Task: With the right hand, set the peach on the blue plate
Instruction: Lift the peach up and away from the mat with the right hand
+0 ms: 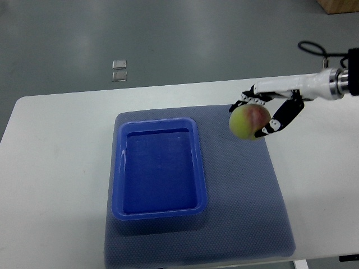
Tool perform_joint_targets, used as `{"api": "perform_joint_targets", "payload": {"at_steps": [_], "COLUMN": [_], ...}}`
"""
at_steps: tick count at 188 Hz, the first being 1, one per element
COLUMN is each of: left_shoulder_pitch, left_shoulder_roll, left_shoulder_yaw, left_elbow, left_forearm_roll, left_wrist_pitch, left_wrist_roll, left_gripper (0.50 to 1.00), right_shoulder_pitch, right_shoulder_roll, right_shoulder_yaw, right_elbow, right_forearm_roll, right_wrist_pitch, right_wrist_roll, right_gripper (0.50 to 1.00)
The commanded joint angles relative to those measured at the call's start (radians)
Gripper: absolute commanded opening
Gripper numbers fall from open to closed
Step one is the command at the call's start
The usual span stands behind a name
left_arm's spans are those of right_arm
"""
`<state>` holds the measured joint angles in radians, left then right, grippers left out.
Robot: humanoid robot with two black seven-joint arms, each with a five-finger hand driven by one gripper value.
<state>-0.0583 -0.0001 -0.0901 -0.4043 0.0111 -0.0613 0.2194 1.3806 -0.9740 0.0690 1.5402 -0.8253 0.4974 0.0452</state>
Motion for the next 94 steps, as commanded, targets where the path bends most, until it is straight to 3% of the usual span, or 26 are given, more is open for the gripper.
{"api": "perform_joint_targets", "payload": {"at_steps": [1,2,4,20,72,74,94], "left_shoulder_pitch": [0.0,0.0,0.0,0.0,0.0,0.0,0.0], "left_shoulder_roll": [0.0,0.0,0.0,0.0,0.0,0.0,0.0], "left_shoulder_yaw": [0.001,0.001,0.001,0.001,0.0,0.0,0.0], "left_elbow": [-0.002,-0.004,-0.004,-0.004,-0.004,-0.004,-0.004], "left_forearm_roll": [0.001,0.001,0.001,0.001,0.001,0.001,0.001], "left_wrist_pitch": [0.0,0.0,0.0,0.0,0.0,0.0,0.0], "left_wrist_roll": [0.0,0.0,0.0,0.0,0.0,0.0,0.0], "left_gripper": [1.0,1.0,1.0,1.0,1.0,1.0,1.0], "right_shoulder_pitch": [0.078,0.133,0.144,0.193,0.213,0.213,0.213], "right_shoulder_roll": [-0.028,-0.046,-0.048,-0.068,-0.042,0.012,0.126], "right_shoulder_yaw": [0.0,-0.001,-0.003,-0.006,-0.009,-0.009,-0.017], "right_elbow": [-0.005,-0.008,-0.008,-0.008,-0.028,-0.058,-0.129], "right_forearm_roll": [0.018,0.04,0.046,0.064,0.066,0.069,0.068], "right_wrist_pitch": [0.044,0.082,0.09,0.113,0.087,0.058,0.009], "right_wrist_roll": [-0.001,-0.001,-0.002,-0.005,-0.008,-0.008,-0.008], "right_gripper": [0.5,0.5,0.5,0.5,0.5,0.5,0.5]}}
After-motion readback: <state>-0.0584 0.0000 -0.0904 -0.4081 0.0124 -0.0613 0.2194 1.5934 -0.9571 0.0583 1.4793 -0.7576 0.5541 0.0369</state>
